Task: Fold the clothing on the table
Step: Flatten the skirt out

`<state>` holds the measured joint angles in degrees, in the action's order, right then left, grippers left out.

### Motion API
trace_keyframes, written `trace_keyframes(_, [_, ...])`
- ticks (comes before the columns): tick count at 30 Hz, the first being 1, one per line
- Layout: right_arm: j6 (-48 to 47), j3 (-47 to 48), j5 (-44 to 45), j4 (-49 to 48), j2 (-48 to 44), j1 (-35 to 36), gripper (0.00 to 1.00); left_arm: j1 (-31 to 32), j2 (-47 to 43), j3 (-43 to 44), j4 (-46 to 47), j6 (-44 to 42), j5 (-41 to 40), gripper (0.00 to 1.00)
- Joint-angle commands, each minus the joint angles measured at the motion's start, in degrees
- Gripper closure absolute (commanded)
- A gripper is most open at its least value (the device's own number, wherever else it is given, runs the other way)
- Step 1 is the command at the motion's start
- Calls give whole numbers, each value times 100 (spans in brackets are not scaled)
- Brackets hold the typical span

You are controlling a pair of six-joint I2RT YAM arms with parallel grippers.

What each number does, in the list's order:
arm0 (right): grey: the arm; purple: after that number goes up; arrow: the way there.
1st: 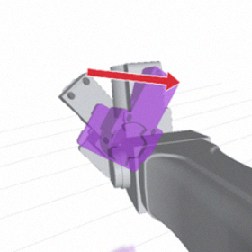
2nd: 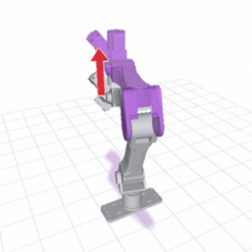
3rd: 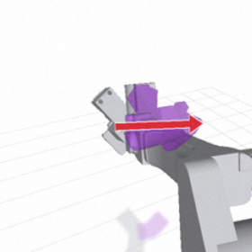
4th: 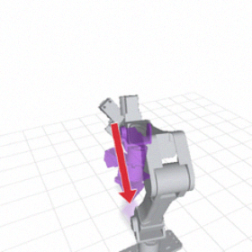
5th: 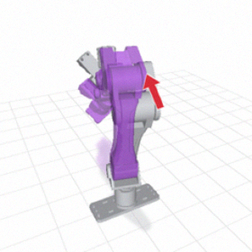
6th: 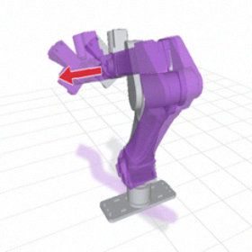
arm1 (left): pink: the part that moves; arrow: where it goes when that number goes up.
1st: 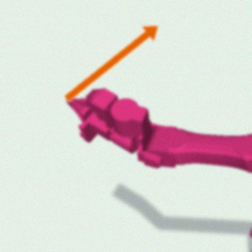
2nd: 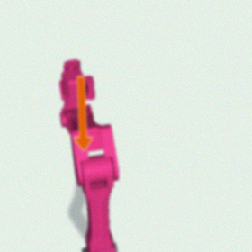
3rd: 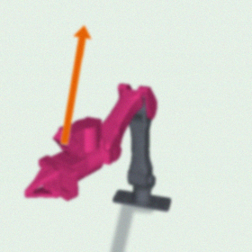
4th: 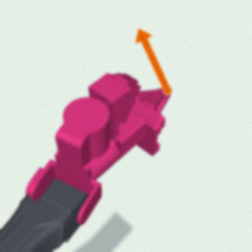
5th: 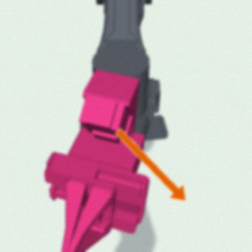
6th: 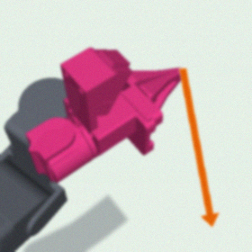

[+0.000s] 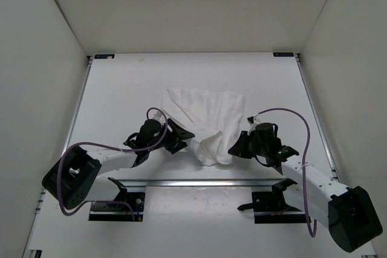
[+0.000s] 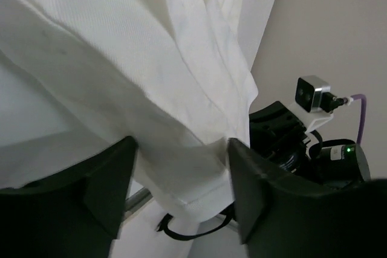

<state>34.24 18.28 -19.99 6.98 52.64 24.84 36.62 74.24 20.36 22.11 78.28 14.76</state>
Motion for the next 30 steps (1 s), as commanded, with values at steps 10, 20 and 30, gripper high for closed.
trace_keyframes(10, [-462,1278,-839,189,359,-584,100,-924,-385,1360,-572,-496,421,100])
trace_keyframes(20, [-841,4951,-1445,621,1680,-1420,100,-2862,269,4349,-1377,-1790,2848,100])
trace_keyframes(30, [-506,1057,-1350,154,151,-1184,8,-2520,-1400,-328,-1145,-2185,2032,32])
